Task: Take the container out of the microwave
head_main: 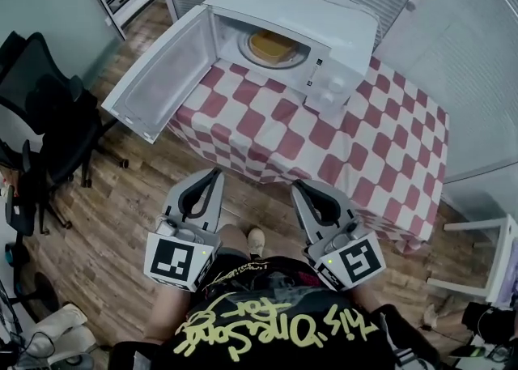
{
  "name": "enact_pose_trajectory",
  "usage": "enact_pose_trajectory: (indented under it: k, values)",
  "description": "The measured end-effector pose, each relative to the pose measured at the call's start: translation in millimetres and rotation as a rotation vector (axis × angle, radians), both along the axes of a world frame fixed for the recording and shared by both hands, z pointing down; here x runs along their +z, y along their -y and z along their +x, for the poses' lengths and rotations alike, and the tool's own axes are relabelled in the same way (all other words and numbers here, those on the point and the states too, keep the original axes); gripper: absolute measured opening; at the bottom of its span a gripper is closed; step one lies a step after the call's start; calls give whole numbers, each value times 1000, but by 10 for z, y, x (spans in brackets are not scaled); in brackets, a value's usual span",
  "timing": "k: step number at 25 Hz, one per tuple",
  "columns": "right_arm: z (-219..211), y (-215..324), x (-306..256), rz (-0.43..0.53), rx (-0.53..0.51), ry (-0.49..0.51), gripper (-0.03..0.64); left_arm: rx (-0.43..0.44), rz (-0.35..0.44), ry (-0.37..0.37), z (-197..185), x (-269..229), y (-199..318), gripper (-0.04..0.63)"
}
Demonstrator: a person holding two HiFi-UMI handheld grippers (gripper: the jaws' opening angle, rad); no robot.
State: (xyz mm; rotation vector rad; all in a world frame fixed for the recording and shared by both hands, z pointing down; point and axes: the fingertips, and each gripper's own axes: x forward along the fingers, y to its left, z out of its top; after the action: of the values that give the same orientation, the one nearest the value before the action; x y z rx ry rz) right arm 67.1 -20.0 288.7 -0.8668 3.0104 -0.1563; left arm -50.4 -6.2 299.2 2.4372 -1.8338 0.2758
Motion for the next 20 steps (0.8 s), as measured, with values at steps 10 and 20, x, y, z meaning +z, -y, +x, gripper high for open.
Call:
enact_pose_trajectory:
  k: [10, 20]
  values:
    - [34, 99, 68, -31, 8, 8, 11, 16, -20, -21, 90, 56, 111, 9]
    - [-1, 401, 116, -17, 64, -6, 11, 50, 25, -44, 33, -9, 480, 8]
